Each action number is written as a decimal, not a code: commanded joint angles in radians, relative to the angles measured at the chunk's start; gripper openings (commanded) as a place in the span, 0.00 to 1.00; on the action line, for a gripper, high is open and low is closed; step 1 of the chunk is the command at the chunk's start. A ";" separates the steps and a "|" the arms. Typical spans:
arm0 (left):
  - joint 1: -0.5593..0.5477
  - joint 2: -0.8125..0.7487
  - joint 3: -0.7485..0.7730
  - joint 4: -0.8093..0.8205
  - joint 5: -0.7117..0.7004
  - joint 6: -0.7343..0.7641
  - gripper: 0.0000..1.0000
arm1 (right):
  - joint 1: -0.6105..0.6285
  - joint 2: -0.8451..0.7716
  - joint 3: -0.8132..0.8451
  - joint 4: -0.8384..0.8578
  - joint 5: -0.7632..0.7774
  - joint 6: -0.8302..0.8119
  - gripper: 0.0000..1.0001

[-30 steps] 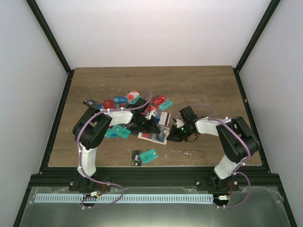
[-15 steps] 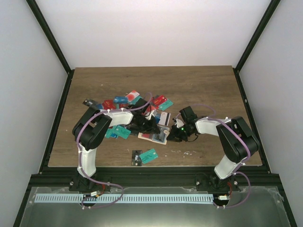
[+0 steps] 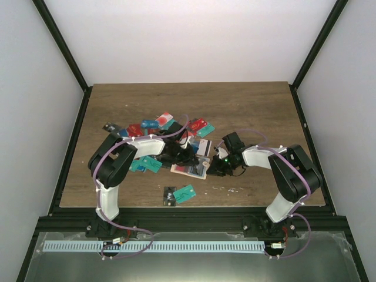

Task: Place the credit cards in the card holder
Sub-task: Insert the credit card into the card holder.

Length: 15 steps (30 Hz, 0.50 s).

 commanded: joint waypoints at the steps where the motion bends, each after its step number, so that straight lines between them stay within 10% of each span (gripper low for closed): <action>1: -0.002 -0.027 0.007 -0.072 -0.060 0.003 0.28 | -0.004 -0.006 0.021 0.002 0.022 -0.002 0.07; 15: -0.007 -0.066 0.041 -0.160 -0.101 0.001 0.51 | -0.004 -0.033 0.003 0.011 0.025 0.026 0.07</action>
